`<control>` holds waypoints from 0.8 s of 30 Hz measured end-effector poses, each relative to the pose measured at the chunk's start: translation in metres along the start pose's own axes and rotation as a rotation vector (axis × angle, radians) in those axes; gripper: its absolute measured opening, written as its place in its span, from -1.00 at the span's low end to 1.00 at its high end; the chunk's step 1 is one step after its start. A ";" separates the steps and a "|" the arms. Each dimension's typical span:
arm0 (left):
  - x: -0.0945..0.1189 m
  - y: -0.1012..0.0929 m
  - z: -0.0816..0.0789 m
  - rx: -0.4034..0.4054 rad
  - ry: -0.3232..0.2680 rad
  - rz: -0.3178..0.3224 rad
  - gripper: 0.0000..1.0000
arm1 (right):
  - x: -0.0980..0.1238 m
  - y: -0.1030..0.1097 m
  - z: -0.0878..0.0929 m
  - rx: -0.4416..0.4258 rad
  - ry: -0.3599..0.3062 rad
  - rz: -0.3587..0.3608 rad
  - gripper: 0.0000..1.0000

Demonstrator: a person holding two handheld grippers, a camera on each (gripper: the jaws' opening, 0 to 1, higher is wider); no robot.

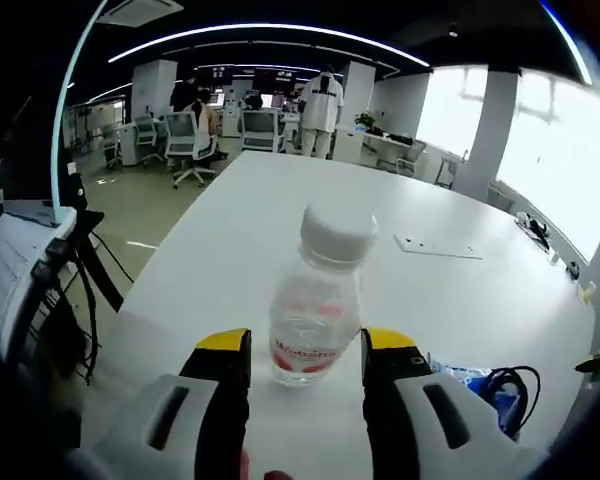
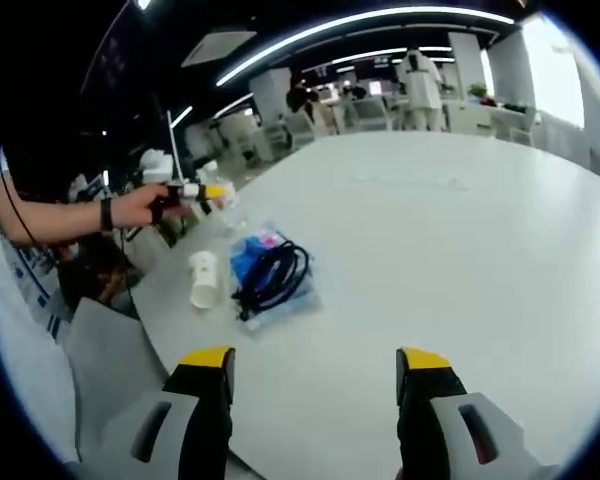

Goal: Arrange the tabletop items into an orderly group along one side of the table until the central work area is clear of visible clutter.

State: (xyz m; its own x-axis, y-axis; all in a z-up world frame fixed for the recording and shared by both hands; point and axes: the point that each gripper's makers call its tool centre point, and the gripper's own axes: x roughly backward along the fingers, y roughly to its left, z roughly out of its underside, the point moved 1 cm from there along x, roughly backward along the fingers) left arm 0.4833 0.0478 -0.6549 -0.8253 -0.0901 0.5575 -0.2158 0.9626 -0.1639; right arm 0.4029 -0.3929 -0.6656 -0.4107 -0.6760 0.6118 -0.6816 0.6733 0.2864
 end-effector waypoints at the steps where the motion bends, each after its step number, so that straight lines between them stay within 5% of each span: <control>1: 0.002 0.000 0.001 0.001 0.001 -0.001 -0.15 | 0.000 0.000 -0.001 0.001 -0.003 -0.002 0.33; 13: 0.042 0.007 0.014 0.043 -0.017 -0.022 -0.18 | 0.000 0.007 -0.002 0.026 -0.012 -0.032 0.33; 24: 0.070 0.002 0.046 0.053 0.017 0.006 -0.16 | 0.002 0.008 -0.004 0.041 -0.018 -0.044 0.33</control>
State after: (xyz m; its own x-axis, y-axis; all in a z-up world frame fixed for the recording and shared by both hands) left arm 0.4016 0.0314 -0.6534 -0.8178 -0.0800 0.5699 -0.2390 0.9481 -0.2098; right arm 0.3990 -0.3877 -0.6585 -0.3904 -0.7102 0.5858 -0.7231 0.6304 0.2824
